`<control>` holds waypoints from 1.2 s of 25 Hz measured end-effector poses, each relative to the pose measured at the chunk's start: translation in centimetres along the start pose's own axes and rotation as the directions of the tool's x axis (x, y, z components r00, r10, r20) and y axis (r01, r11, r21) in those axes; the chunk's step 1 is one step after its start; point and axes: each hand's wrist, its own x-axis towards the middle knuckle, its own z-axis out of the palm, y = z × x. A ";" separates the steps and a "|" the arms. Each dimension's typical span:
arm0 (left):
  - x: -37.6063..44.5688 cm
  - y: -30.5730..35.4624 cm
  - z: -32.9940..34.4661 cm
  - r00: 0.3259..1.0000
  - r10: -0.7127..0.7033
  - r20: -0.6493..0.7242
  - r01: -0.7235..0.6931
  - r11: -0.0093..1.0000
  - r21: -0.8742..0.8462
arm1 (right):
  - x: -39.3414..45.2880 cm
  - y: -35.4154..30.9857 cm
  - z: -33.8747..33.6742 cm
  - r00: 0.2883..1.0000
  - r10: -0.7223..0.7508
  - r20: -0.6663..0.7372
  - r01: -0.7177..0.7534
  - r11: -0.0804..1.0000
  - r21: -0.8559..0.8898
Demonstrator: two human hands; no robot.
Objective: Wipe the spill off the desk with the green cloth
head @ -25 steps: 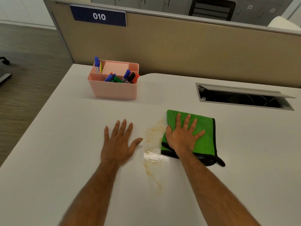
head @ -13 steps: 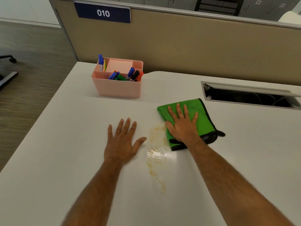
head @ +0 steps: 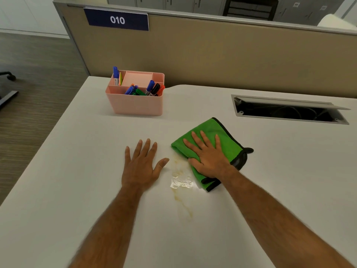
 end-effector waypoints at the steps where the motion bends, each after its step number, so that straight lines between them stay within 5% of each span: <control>1: -0.1 0.0 -0.1 1.000 0.002 -0.001 -0.002 1.000 -0.003 | -0.6 -0.3 0.1 1.000 -0.003 0.000 0.003 1.000 -0.003; 10: -1.8 -1.6 -0.5 1.000 -0.025 -0.018 0.025 1.000 -0.006 | -6.0 -3.5 0.9 1.000 0.016 0.006 -0.016 1.000 0.003; 20: -3.6 -3.8 -1.0 0.999 -0.034 -0.019 0.034 0.999 -0.013 | -11.0 -8.4 2.0 0.979 0.200 -0.029 -0.197 0.978 0.071; 30: -1.8 -3.3 -1.0 0.994 -0.052 -0.097 0.052 0.999 -0.005 | -10.7 -15.0 3.2 0.793 0.601 -0.101 -0.571 0.791 0.220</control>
